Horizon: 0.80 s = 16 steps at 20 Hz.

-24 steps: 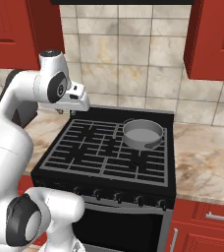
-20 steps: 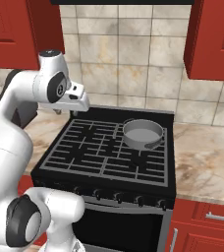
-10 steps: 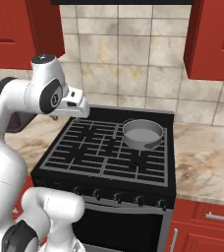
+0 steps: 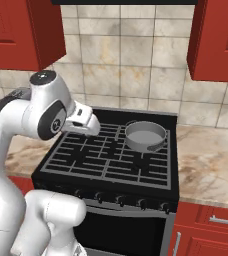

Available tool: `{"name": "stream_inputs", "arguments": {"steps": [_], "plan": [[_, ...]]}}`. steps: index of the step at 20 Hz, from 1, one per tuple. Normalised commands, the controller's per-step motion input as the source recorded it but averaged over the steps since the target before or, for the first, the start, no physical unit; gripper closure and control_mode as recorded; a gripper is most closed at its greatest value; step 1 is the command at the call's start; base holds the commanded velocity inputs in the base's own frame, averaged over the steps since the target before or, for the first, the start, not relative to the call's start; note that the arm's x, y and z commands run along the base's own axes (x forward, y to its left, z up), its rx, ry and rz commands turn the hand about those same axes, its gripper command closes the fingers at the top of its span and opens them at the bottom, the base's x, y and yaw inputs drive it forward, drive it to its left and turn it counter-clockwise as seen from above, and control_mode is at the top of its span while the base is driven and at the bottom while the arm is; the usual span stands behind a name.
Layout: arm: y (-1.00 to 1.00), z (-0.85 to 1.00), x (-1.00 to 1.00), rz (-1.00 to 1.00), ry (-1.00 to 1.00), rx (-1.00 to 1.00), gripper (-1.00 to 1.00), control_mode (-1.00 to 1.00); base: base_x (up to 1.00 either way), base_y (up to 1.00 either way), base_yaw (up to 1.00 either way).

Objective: Turn off the rear right burner of the stove.

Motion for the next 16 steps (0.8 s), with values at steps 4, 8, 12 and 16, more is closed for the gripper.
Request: {"name": "stream_inputs", "arguments": {"steps": [4,8,12,16], "plan": [[-0.31,-0.15,-0.43,-0.07,-0.19,0.05,-1.0,-1.0,0.0,0.0,0.0],[-0.26,-0.18,-0.42,-0.06,-0.18,0.11,-1.0,-1.0,0.0,0.0,0.0],[-0.36,-0.21,-0.37,-0.06,-0.16,0.13,-1.0,-1.0,0.0,0.0,0.0],[-0.23,-0.19,-0.2,-0.08,-0.1,0.08,-1.0,-1.0,0.0,0.0,0.0]]}}
